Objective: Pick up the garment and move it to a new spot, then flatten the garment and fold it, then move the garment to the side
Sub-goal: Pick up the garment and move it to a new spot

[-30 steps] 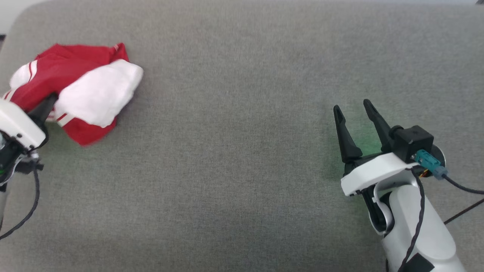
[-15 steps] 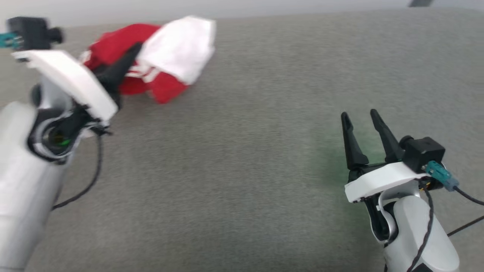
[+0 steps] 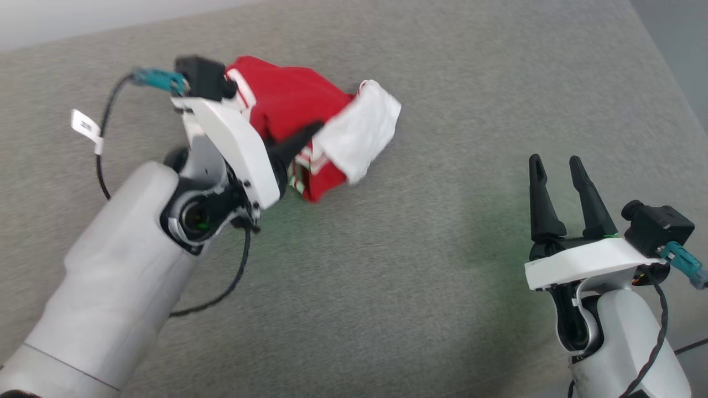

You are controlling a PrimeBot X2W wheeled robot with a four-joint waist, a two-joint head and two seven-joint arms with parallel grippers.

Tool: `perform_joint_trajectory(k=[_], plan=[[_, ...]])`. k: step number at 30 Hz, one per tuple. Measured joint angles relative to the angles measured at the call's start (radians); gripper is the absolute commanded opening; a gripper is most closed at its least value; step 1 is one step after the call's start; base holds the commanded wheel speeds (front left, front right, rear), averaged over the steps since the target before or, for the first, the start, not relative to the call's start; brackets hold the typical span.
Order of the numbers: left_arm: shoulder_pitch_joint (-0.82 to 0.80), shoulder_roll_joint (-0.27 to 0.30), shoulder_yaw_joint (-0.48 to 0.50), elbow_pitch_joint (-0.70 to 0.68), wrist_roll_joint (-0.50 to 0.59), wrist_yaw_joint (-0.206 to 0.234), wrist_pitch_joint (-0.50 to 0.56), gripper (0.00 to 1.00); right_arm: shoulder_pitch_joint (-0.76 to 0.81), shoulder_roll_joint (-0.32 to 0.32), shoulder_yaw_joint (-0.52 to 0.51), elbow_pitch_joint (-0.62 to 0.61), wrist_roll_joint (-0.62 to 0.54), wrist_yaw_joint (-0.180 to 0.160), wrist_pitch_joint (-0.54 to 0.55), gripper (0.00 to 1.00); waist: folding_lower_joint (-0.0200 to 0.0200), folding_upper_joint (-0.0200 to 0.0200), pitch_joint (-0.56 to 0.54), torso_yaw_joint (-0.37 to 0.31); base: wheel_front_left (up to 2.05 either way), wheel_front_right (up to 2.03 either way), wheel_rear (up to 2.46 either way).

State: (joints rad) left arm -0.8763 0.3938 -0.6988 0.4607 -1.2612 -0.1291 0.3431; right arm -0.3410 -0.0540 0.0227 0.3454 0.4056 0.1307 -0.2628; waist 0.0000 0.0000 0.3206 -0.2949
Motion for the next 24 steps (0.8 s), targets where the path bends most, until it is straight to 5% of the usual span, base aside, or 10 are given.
perform_joint_trajectory(k=[20, 22, 23, 24], plan=[[-0.103, 0.115, -0.257, 0.169, 0.096, -0.022, 0.215, 0.00, -0.020, 0.001, 0.058, -0.031, 0.115, 0.000, 0.000, 1.00, 0.0000, 0.0001, 0.133, -0.142, 0.00, 0.00, 0.00], [-0.114, 0.111, -0.264, 0.178, 0.096, -0.026, 0.207, 0.24, -0.020, 0.001, 0.051, -0.032, 0.116, 0.000, 0.000, 1.00, 0.0000, 0.0000, 0.135, -0.140, 0.00, 0.00, 0.00], [-0.118, 0.105, -0.267, 0.185, 0.096, -0.026, 0.192, 0.46, -0.020, 0.001, 0.049, -0.033, 0.114, 0.000, 0.000, 1.00, 0.0000, 0.0000, 0.133, -0.135, 0.00, 0.00, 0.00], [-0.121, 0.099, -0.275, 0.188, 0.100, -0.026, 0.170, 1.00, -0.020, 0.001, 0.045, -0.033, 0.110, 0.000, 0.000, 1.00, 0.0000, 0.0000, 0.130, -0.129, 0.00, 0.00, 0.00]])
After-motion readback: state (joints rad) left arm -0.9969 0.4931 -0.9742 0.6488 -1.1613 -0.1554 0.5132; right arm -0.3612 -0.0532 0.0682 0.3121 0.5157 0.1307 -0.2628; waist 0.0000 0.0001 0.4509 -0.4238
